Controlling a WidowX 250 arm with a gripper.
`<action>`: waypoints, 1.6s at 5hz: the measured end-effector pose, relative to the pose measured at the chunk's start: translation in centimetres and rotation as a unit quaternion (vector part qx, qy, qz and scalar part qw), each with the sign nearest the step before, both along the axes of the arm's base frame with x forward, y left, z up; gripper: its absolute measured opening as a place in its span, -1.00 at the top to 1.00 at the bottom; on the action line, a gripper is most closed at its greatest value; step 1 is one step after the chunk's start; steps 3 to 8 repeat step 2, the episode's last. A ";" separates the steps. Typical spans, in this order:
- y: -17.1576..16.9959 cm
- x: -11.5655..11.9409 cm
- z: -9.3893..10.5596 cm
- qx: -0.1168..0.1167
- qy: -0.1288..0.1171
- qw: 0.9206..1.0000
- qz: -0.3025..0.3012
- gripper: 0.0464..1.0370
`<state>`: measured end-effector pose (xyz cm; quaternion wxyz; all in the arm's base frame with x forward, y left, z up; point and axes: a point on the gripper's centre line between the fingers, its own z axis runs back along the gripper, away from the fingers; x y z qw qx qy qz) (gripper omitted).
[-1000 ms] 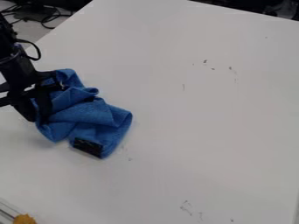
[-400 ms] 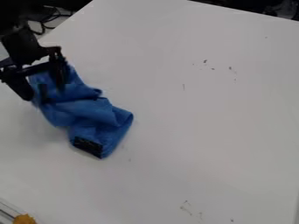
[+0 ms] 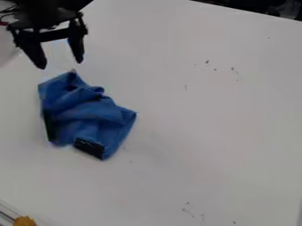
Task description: Fold the cloth from bottom right to top left
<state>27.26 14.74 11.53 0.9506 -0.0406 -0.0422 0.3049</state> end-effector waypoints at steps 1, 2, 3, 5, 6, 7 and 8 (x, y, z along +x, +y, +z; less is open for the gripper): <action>-1.6 -0.1 1.8 0.012 0.003 1.000 0.011 -0.93; -3.0 -0.1 2.1 0.010 -0.007 1.000 0.012 -0.93; -3.0 -0.1 2.1 0.010 -0.007 1.000 0.012 -0.93; -3.0 -0.1 2.1 0.010 -0.007 1.000 0.012 -0.93; -3.0 -0.1 2.1 0.010 -0.007 1.000 0.012 -0.93; -3.0 -0.1 2.1 0.010 -0.007 1.000 0.012 -0.93; -3.0 -0.1 2.1 0.010 -0.007 1.000 0.012 -0.93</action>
